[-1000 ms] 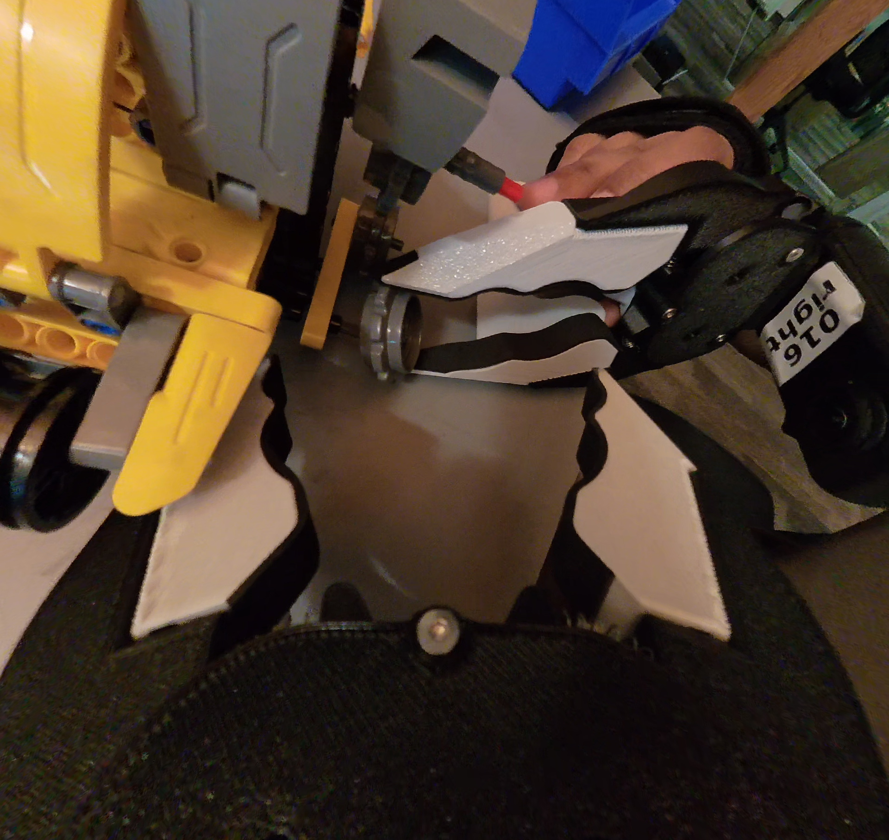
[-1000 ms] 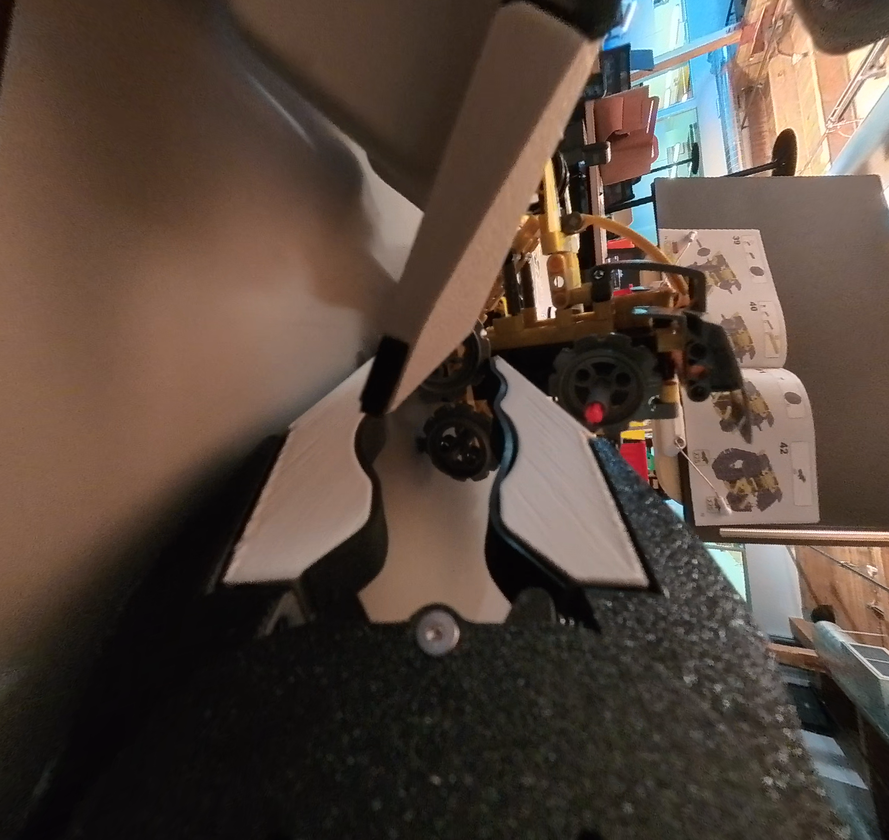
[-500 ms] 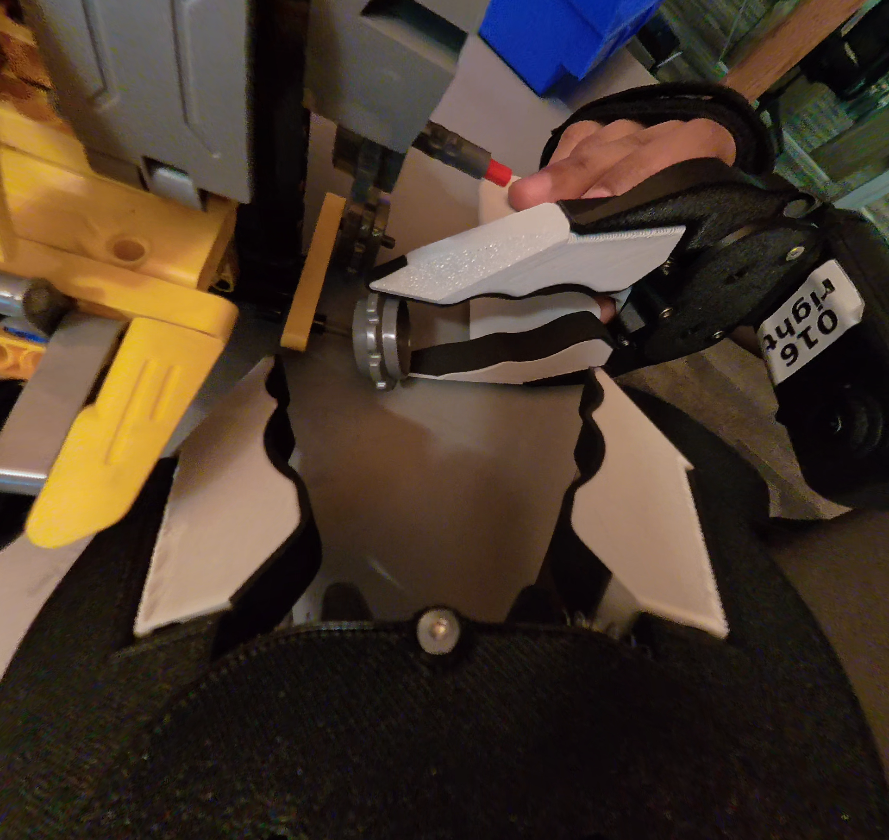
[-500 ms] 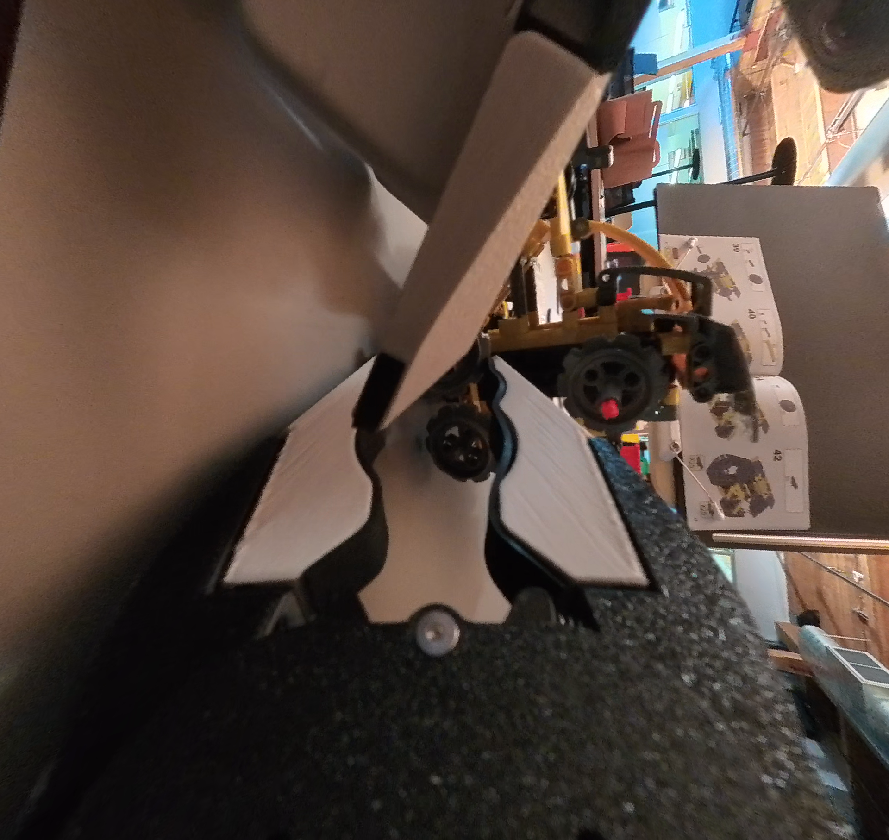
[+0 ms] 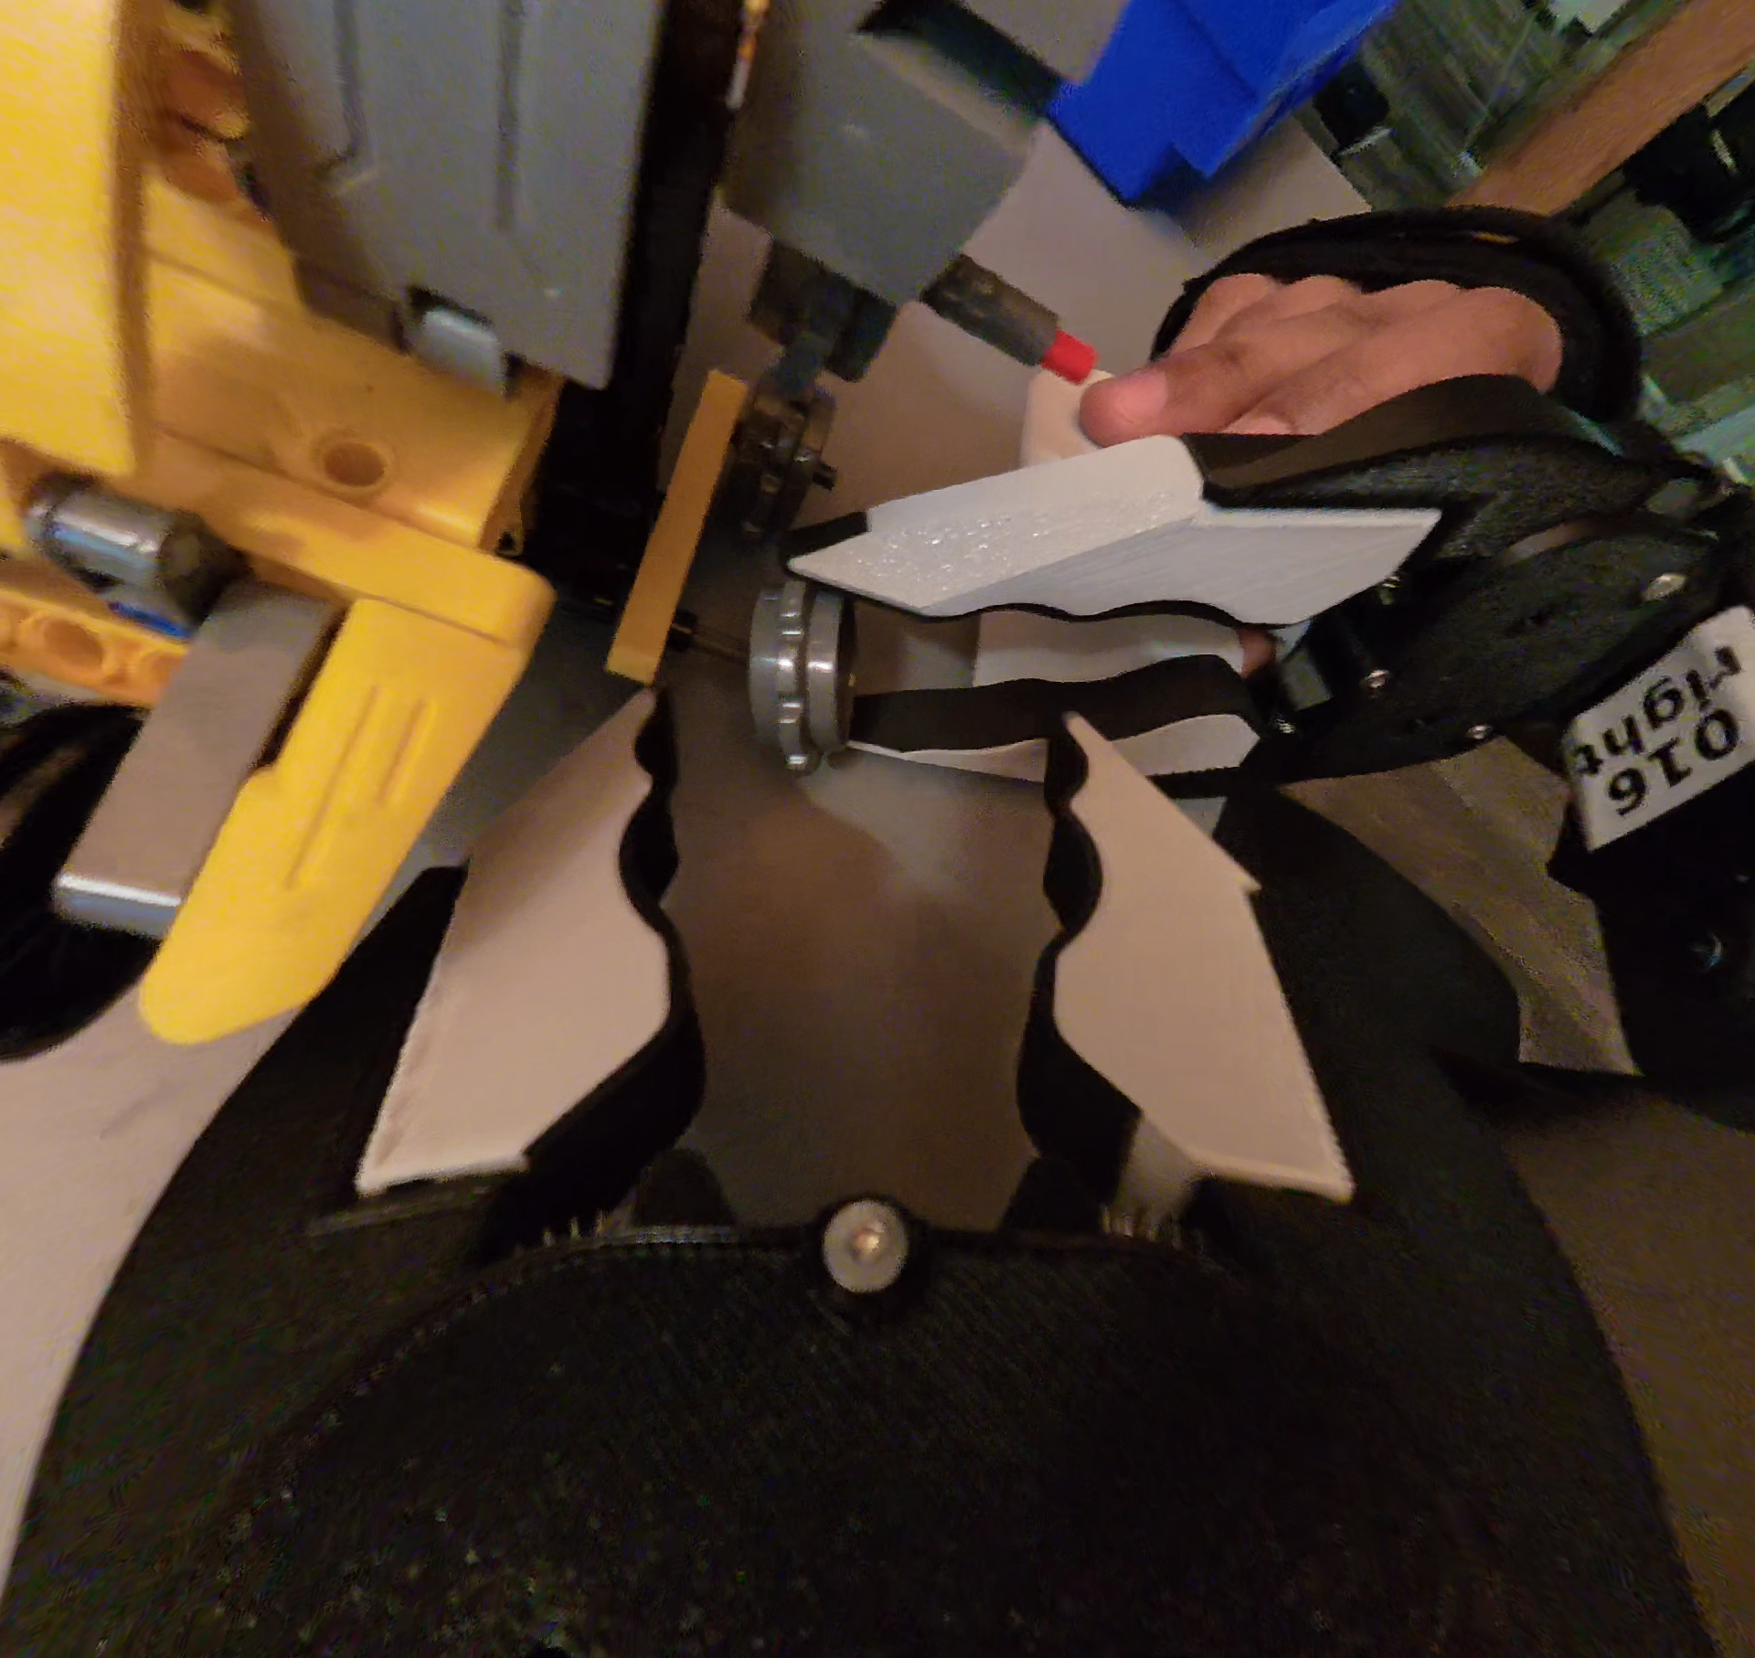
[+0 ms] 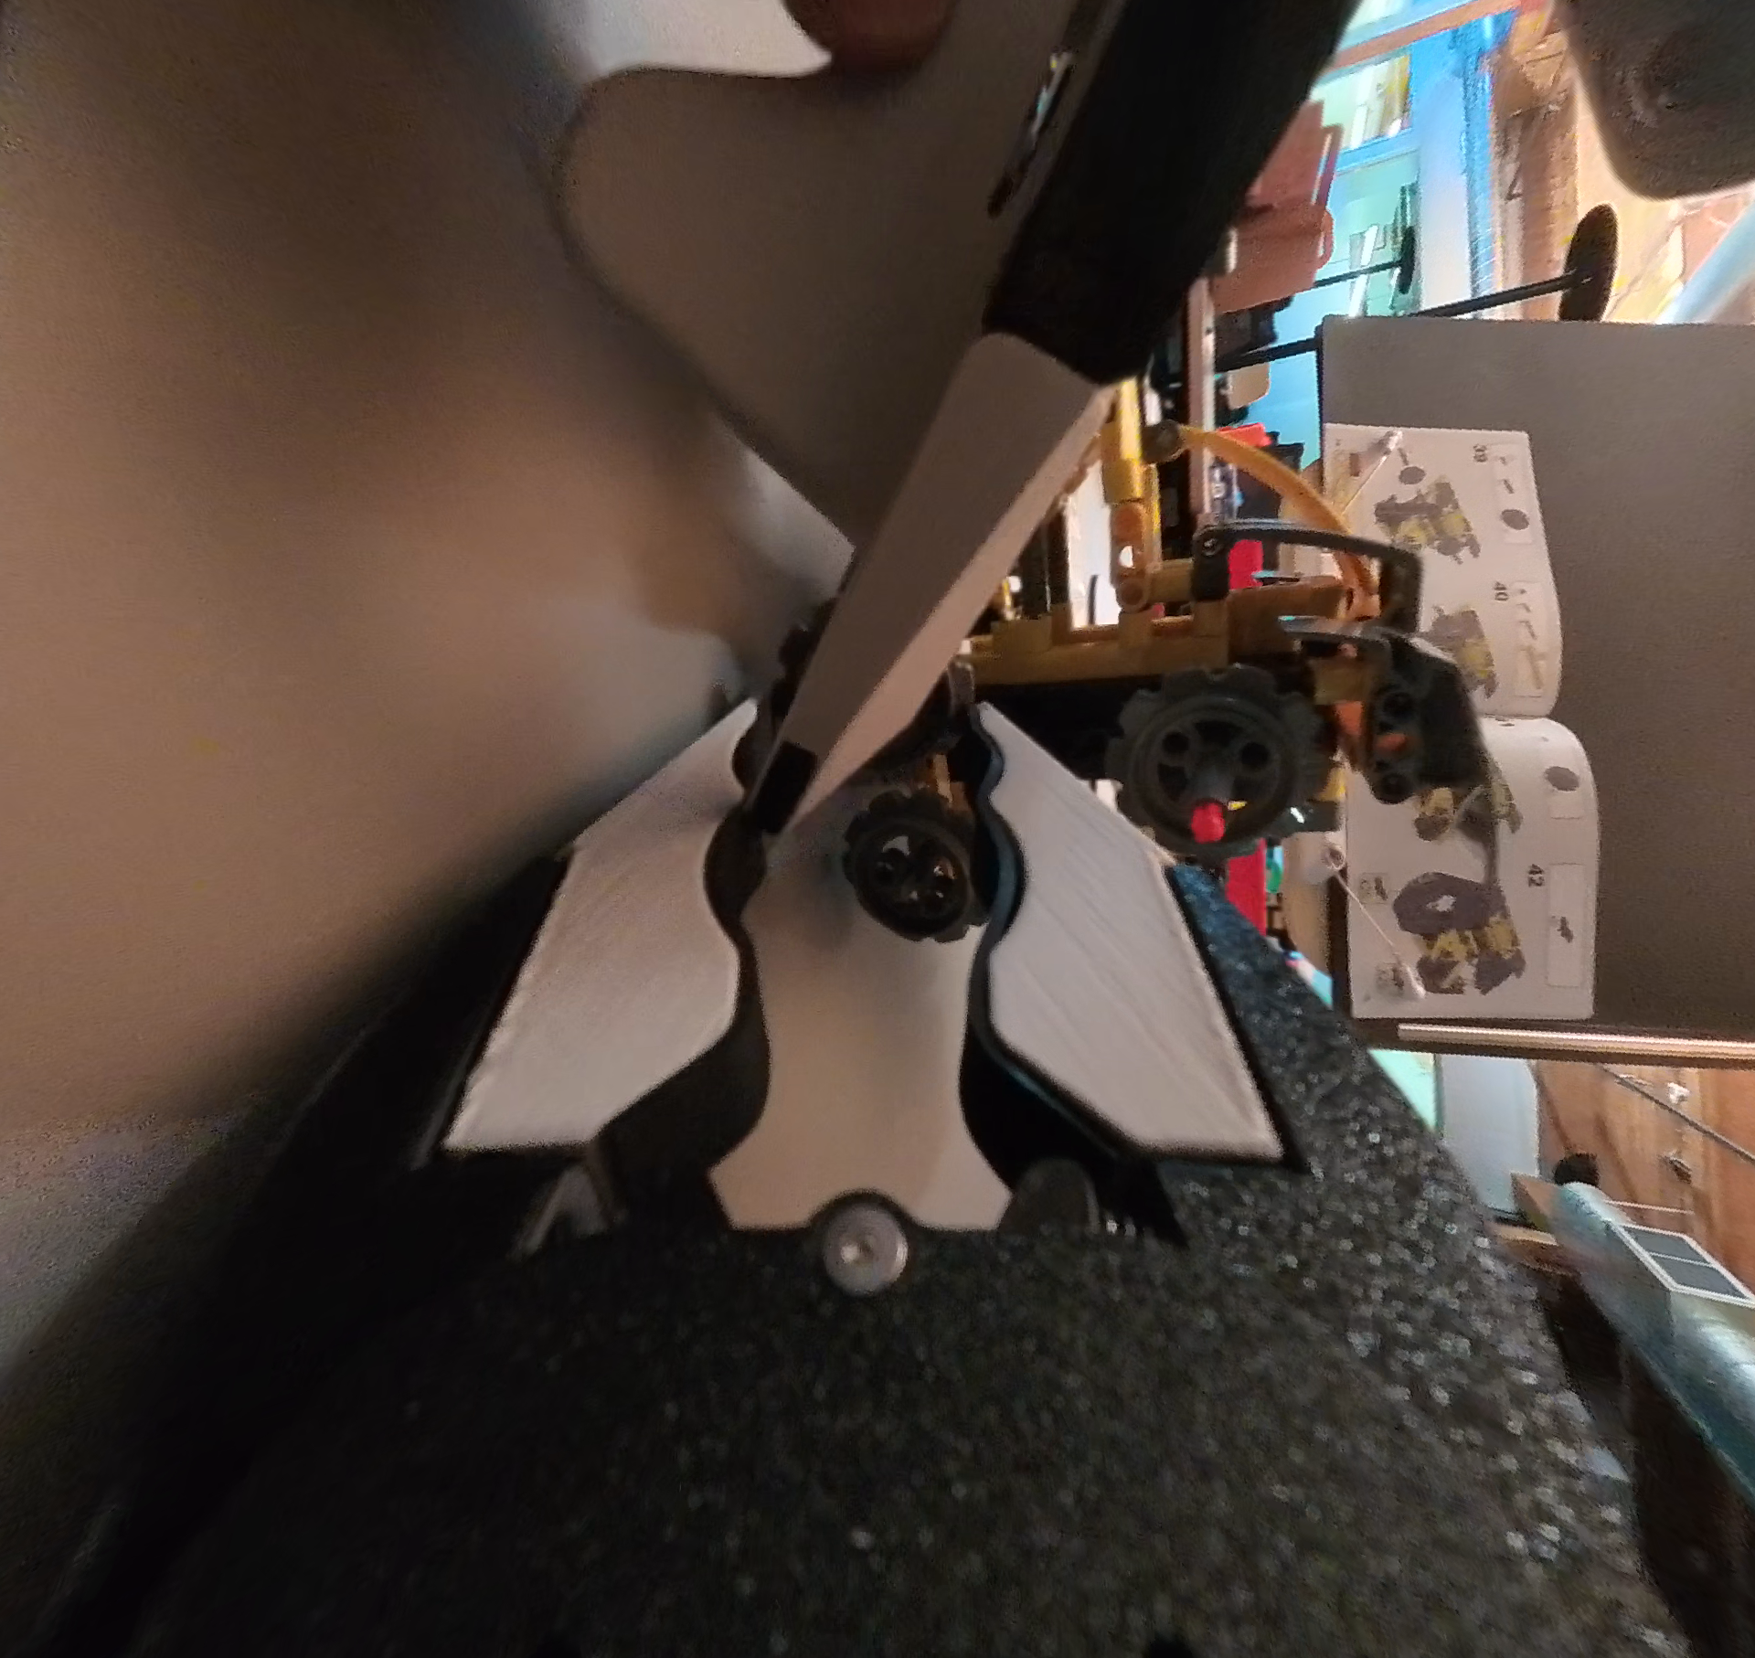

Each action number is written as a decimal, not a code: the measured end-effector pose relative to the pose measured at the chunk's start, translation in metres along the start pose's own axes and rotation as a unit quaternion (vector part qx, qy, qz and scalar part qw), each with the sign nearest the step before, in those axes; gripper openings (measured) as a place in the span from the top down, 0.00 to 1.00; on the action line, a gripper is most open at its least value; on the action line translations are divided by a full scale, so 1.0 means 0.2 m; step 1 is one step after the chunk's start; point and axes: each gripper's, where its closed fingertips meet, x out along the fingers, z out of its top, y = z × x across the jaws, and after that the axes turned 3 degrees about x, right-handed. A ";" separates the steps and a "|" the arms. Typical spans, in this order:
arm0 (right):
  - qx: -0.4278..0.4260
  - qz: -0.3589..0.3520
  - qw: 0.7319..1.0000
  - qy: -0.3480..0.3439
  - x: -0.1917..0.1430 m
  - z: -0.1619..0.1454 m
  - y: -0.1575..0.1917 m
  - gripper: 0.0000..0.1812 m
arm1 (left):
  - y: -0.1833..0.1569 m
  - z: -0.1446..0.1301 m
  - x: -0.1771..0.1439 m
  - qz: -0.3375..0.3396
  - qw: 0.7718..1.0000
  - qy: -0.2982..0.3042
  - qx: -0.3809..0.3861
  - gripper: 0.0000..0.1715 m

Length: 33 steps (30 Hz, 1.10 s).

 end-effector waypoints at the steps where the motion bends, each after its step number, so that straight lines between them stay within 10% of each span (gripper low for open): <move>1: 0.002 0.003 1.000 0.000 0.00 0.00 0.00 0.78 | 0.01 0.00 0.00 0.001 1.000 -0.002 -0.006 0.57; 14: 0.009 0.025 1.000 -0.003 0.01 0.00 0.00 0.78 | 0.05 -0.02 -0.04 0.001 0.999 -0.002 -0.032 0.92; 33: 0.105 0.054 0.993 -0.008 -0.07 -0.04 0.02 0.77 | 0.07 -0.04 -0.04 0.031 0.999 0.013 -0.006 0.95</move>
